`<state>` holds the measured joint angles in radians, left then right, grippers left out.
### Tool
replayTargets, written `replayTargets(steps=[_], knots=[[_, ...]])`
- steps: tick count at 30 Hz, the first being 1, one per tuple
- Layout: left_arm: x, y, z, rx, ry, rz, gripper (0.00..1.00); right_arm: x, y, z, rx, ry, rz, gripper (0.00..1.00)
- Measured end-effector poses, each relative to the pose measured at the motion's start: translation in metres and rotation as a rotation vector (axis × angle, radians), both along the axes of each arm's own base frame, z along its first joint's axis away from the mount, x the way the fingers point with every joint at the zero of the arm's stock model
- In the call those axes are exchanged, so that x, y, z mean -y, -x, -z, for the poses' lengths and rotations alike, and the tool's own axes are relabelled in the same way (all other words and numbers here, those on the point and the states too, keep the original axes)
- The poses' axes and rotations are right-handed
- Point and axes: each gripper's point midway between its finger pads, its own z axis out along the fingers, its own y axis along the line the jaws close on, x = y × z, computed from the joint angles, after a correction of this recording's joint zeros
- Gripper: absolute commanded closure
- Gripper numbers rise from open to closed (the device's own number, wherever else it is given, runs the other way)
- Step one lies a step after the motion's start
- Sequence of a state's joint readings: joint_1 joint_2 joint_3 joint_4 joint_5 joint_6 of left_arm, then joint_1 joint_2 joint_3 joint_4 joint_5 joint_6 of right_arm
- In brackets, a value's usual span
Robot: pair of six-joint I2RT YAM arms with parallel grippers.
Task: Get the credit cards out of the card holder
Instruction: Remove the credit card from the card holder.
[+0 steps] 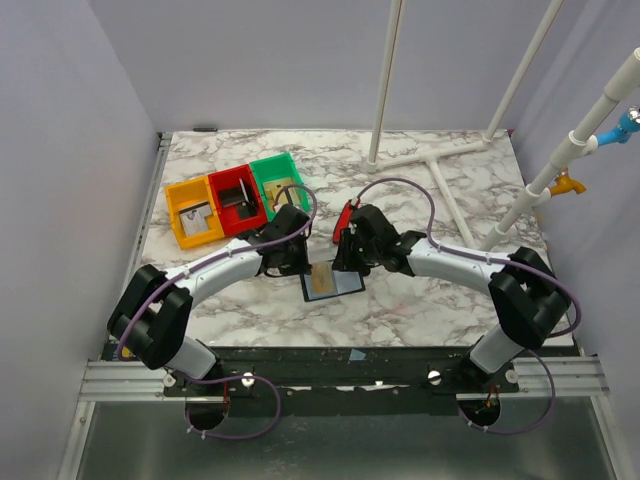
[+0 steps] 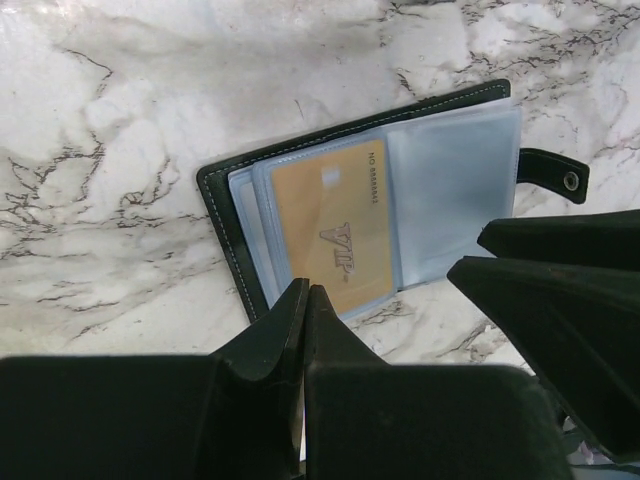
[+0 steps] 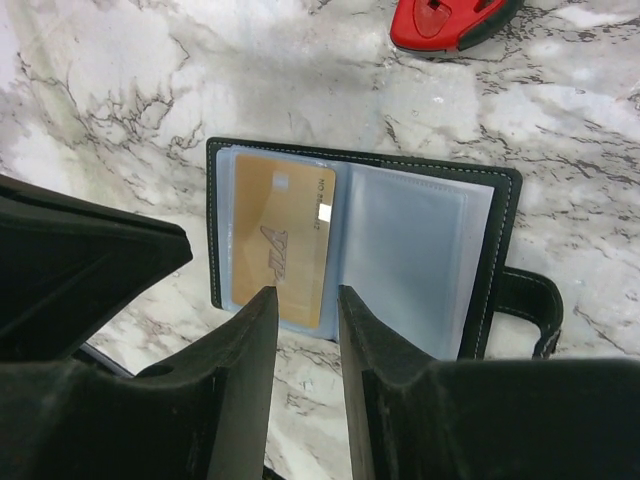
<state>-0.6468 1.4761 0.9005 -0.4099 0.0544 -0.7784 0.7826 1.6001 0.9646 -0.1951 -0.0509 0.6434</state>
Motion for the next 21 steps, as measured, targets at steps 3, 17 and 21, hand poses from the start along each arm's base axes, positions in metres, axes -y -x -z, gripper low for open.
replayTargets(steps=[3,17,21], knots=[[-0.002,0.001,0.002,-0.002,-0.007,0.0,1.0,-0.002,-0.001,0.005,-0.02,-0.015,-0.001,0.67],[0.001,-0.001,0.016,-0.021,-0.016,0.008,1.0,-0.005,0.0,0.016,-0.062,-0.032,-0.011,0.67],[0.003,-0.002,0.019,-0.024,-0.012,0.011,1.0,-0.005,0.0,0.02,-0.073,-0.028,-0.012,0.67]])
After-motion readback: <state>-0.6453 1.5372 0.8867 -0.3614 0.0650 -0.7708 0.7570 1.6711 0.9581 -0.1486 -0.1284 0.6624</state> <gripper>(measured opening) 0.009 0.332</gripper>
